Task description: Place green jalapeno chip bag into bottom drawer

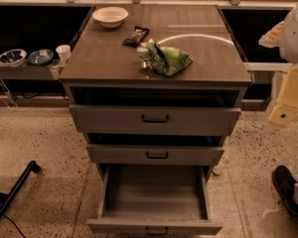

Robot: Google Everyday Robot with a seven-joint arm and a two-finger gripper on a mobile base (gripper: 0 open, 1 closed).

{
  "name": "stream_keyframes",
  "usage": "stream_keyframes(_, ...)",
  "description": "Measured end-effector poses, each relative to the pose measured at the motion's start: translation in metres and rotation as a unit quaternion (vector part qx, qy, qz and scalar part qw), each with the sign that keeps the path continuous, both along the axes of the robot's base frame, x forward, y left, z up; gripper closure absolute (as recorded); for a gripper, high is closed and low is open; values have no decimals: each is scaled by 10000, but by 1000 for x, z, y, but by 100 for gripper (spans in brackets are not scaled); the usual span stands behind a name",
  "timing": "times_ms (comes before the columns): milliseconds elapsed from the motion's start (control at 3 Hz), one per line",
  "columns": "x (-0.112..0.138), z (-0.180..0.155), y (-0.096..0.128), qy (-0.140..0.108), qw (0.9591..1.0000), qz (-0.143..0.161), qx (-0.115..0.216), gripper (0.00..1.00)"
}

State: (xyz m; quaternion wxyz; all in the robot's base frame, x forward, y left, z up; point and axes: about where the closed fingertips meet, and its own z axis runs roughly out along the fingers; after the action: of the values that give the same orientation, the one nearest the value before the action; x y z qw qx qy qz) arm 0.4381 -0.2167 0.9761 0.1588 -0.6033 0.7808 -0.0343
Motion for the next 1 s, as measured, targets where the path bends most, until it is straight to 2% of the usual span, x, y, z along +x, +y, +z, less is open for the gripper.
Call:
stream_keyframes(333, 0, 0, 0, 0, 10000, 0, 0, 0)
stream_keyframes(667, 18, 5, 13, -54, 9998, 152, -77, 0)
stream_keyframes(1000, 64, 20, 43, -406, 9984, 399, -54, 0)
